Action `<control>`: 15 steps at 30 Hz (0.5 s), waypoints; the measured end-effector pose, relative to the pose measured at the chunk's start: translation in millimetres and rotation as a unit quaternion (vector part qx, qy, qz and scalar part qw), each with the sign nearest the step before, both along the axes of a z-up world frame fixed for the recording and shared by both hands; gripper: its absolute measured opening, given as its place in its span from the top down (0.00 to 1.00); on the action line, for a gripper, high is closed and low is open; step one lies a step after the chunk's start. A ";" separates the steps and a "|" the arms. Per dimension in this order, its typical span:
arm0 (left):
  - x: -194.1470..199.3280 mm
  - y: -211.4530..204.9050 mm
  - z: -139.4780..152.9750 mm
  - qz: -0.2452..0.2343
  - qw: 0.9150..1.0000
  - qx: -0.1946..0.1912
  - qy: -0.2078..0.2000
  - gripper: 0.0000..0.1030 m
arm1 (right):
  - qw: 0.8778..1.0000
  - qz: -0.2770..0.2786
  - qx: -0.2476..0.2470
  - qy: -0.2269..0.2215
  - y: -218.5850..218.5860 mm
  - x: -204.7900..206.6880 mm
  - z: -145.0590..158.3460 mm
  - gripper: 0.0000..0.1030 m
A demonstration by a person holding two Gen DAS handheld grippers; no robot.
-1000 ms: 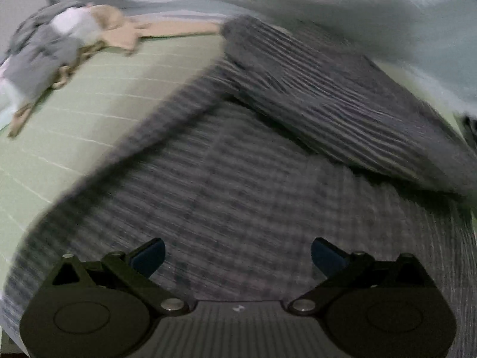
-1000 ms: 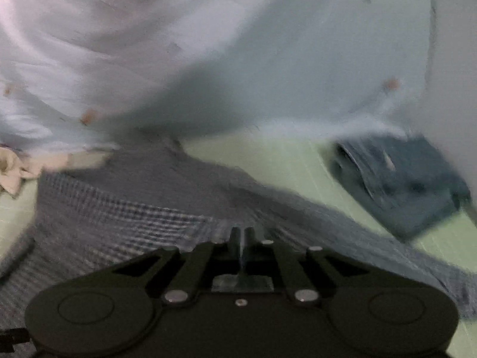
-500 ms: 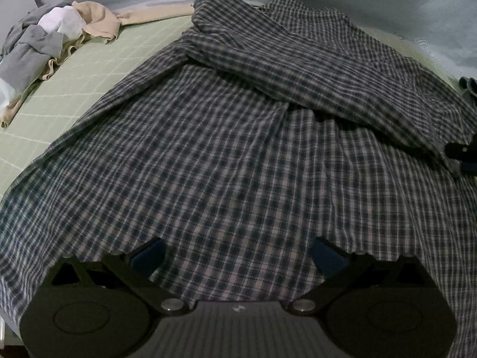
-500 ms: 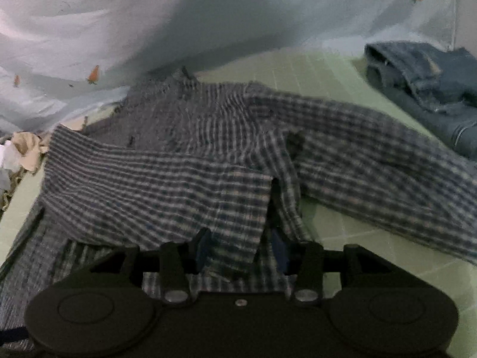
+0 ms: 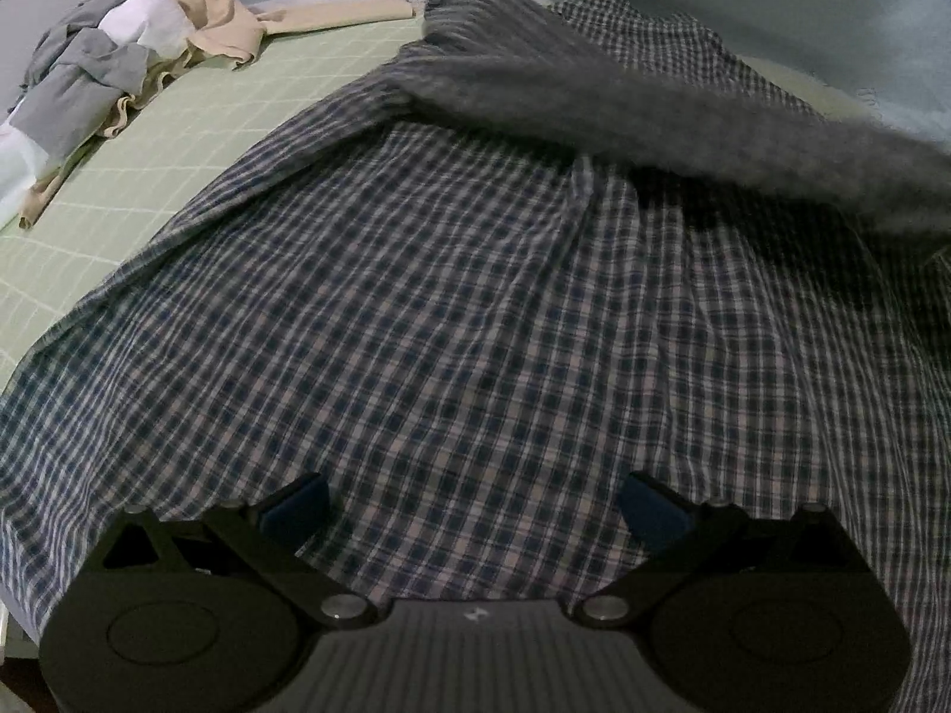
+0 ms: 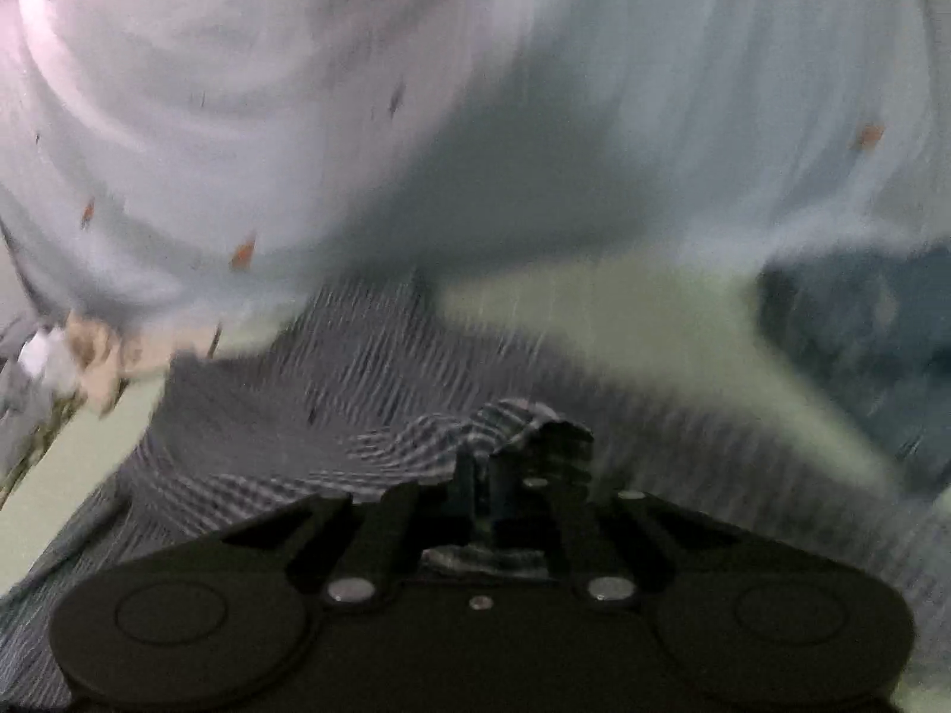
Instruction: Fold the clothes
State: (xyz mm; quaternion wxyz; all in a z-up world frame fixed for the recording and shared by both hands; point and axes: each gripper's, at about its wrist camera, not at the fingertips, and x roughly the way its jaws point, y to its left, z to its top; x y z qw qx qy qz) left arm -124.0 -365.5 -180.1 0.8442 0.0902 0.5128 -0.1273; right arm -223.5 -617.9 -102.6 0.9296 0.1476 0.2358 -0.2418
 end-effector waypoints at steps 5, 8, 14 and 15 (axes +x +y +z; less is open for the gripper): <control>-0.2 3.4 0.3 -0.004 1.000 -0.003 -0.001 0.00 | 0.995 -0.085 -0.012 0.048 -25.3 -15.0 -8.4 0.84; 1.4 3.9 0.6 -0.007 1.000 -0.002 0.004 0.00 | 0.988 -0.117 0.013 0.099 -32.8 -22.7 -31.5 0.52; 6.7 8.4 3.9 -0.044 0.998 -0.002 0.034 0.00 | 0.987 -0.121 0.042 0.101 -11.5 -34.0 -44.8 0.01; 6.8 14.6 6.4 -0.041 0.998 -0.012 0.036 0.00 | 0.987 -0.120 0.049 0.097 -1.0 -29.9 -44.4 0.00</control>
